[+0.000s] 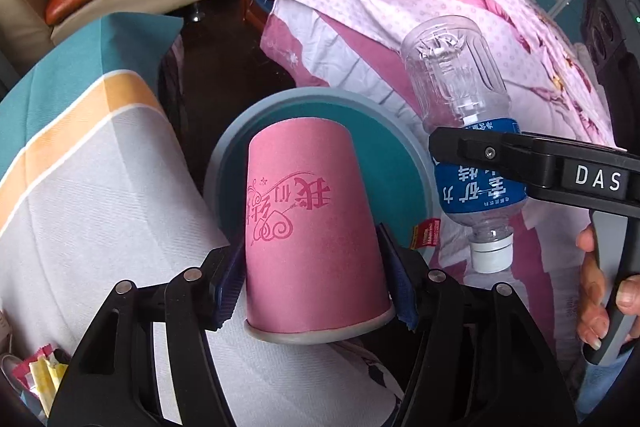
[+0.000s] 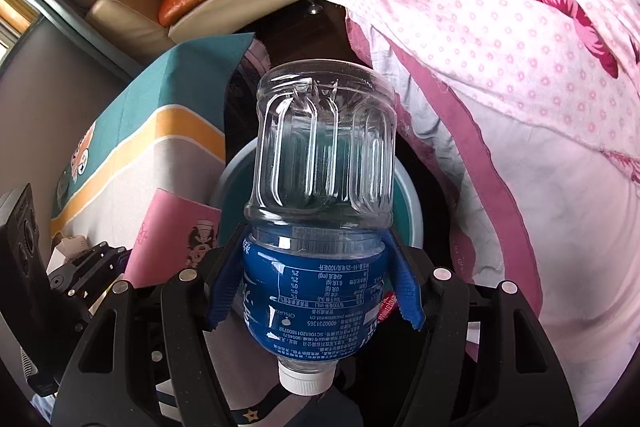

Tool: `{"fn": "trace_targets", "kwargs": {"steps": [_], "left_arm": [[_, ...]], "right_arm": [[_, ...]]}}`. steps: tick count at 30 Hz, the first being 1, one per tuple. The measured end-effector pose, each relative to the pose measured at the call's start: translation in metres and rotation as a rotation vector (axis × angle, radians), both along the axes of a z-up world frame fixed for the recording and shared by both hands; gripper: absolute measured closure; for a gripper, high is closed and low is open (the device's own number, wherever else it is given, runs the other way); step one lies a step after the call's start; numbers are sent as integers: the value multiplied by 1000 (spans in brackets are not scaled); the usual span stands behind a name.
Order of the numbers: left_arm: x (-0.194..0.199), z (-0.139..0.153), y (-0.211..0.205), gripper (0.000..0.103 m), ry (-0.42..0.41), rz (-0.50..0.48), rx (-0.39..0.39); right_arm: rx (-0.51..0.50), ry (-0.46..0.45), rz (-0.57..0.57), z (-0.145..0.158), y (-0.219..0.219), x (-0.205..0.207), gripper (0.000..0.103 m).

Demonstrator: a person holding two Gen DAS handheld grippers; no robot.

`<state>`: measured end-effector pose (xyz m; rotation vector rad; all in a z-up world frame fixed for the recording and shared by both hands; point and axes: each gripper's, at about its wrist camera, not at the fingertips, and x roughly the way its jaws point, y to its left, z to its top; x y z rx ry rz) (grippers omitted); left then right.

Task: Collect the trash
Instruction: 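Carry the water bottle over the teal bin and open the right gripper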

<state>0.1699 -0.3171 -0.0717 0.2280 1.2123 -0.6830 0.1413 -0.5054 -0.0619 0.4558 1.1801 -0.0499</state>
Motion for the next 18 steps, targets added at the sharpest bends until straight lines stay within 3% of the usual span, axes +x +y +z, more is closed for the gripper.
{"fn": "trace_targets", "kwargs": {"steps": [2, 6, 18], "left_arm": [[0, -6, -5, 37, -3, 1, 14], [-1, -8, -2, 22, -31, 16, 28], [-3, 8, 31, 21, -46, 81, -1]], "right_arm": [[11, 13, -5, -8, -4, 0, 41], [29, 28, 1, -18, -2, 2, 41], [46, 63, 30, -32, 9, 7, 41]]}}
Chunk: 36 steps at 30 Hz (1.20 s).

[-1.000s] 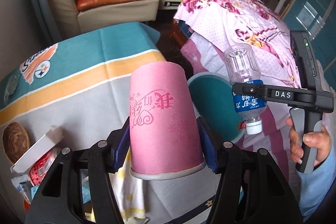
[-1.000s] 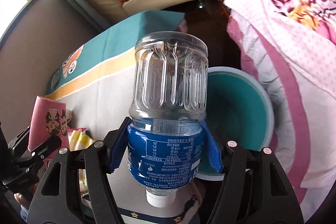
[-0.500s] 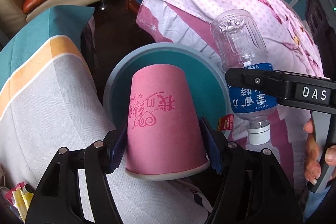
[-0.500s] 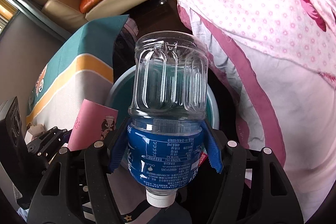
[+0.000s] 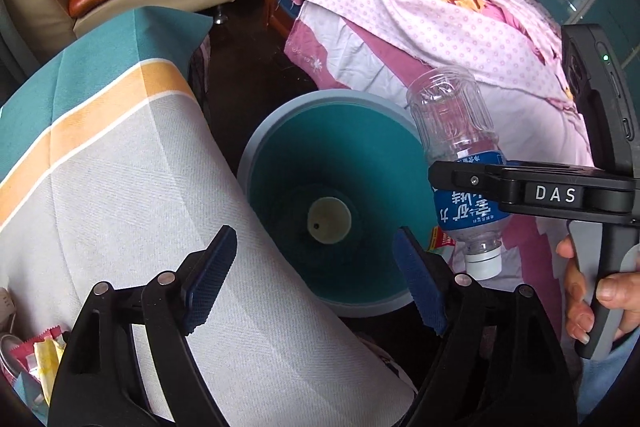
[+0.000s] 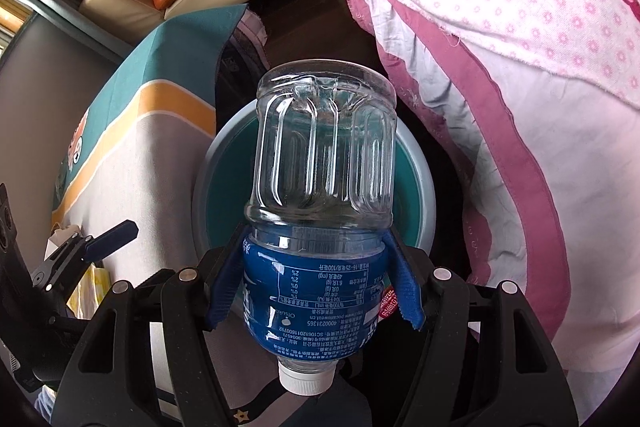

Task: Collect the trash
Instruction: 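Carry the water bottle over the teal bin and open the right gripper, then move the right gripper back over the table toward the blue milk carton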

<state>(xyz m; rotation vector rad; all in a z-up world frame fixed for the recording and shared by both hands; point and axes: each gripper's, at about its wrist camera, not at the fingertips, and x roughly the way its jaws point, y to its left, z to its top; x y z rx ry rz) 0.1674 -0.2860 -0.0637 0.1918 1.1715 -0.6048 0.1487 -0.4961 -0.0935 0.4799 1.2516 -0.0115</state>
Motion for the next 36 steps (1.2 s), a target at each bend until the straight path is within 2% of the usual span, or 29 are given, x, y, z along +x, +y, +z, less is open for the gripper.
{"fn": "trace_targets", "kwargs": {"steps": [4, 14, 17, 25, 31, 36], "left_arm": [[-2, 10, 19, 11, -14, 42, -17], [-12, 31, 61, 11, -23, 91, -61], [-16, 36, 74, 11, -27, 104, -75], [-31, 47, 115, 11, -37, 147, -100], [-48, 60, 155, 11, -60, 184, -104], [-64, 70, 199, 11, -88, 227, -100]], "right_arm": [[-9, 27, 8, -6, 7, 2, 41], [-25, 100, 16, -16, 27, 3, 39], [-47, 88, 22, -7, 33, 1, 31], [-90, 64, 41, 22, 58, -12, 27], [-124, 51, 121, 44, 101, -22, 26], [-173, 26, 241, 61, 156, -26, 26]]}}
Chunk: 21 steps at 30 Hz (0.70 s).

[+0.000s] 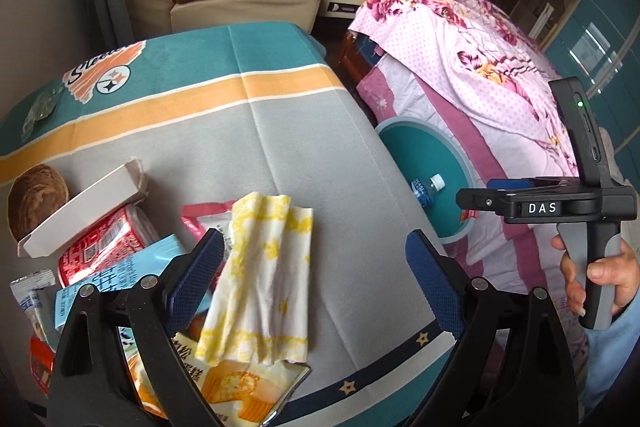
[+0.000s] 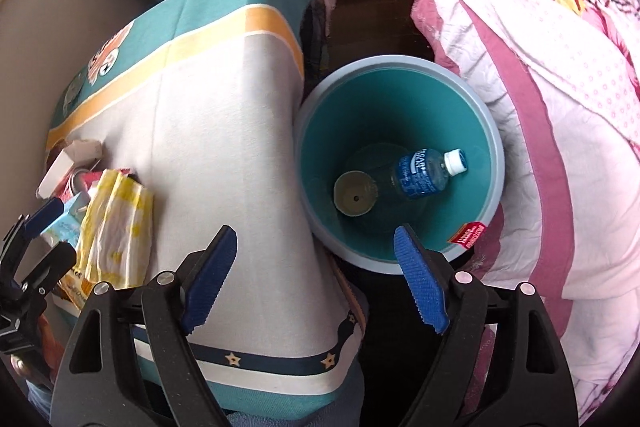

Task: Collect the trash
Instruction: 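Move the right gripper back over the table toward the blue milk carton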

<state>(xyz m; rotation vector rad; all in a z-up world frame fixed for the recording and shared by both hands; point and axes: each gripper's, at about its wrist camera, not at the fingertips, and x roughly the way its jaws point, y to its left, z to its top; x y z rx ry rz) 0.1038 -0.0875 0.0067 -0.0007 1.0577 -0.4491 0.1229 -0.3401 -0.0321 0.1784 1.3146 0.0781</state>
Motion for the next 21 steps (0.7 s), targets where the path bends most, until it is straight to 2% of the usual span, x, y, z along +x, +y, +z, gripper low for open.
{"fn": "trace_targets", "kwargs": {"steps": [8, 14, 21], "left_arm": [[-24, 8, 76, 11, -21, 57, 48], [-34, 4, 137, 11, -20, 111, 91], [-31, -6, 192, 11, 5, 181, 105]], "right_arm": [[-54, -36, 184, 22, 85, -3, 26], [-107, -58, 322, 36, 143, -2, 26], [-183, -106, 590, 41, 221, 0, 26]]}}
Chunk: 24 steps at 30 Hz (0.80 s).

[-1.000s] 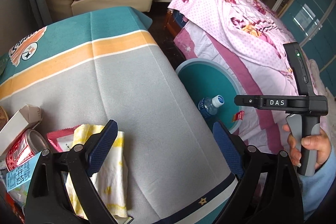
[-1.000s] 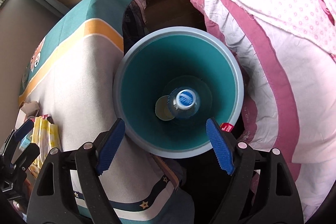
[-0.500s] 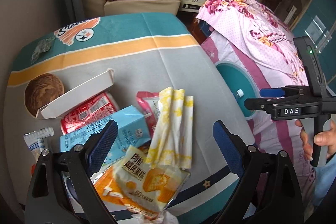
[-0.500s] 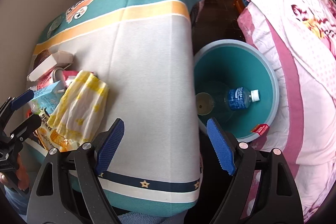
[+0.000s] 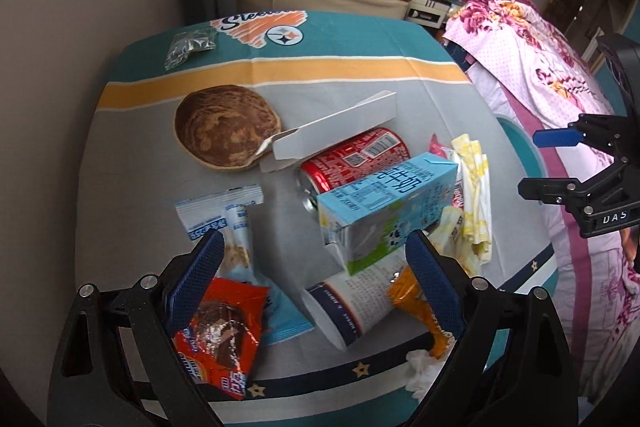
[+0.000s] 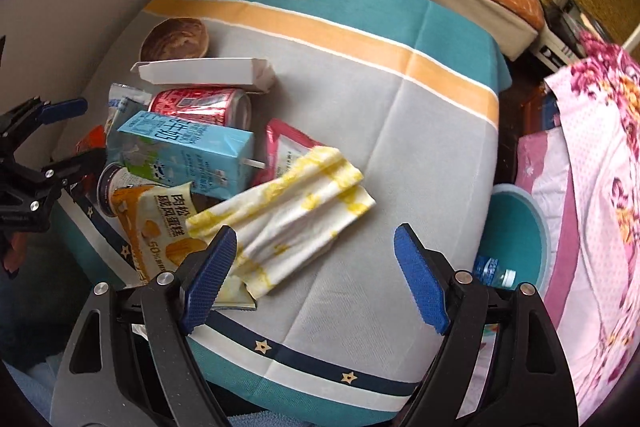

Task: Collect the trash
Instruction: 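Move the right gripper back over the table toward the blue milk carton, then grasp the white drink bottle with the left gripper while the right gripper grasps the blue milk carton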

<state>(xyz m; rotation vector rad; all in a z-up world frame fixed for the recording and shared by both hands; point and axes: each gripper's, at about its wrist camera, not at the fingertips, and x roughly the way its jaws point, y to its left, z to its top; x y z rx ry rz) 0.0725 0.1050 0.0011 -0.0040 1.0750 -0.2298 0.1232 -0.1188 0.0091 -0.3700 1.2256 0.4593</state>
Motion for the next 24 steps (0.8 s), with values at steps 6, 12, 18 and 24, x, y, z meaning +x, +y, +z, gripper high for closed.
{"fn": "trace_targets", "kwargs": {"steps": [6, 12, 18, 24], "left_arm": [[0, -11, 31, 11, 28, 27, -22], [1, -22, 49, 11, 36, 32, -3], [1, -29, 68, 11, 48, 67, -38], [1, -32, 72, 11, 46, 77, -52]], "right_arm": [[-51, -1, 203, -3, 64, 10, 26], [-91, 46, 342, -24, 108, 20, 30], [-137, 139, 427, -49, 126, 24, 31], [-182, 196, 429, -69, 125, 25, 27]]}}
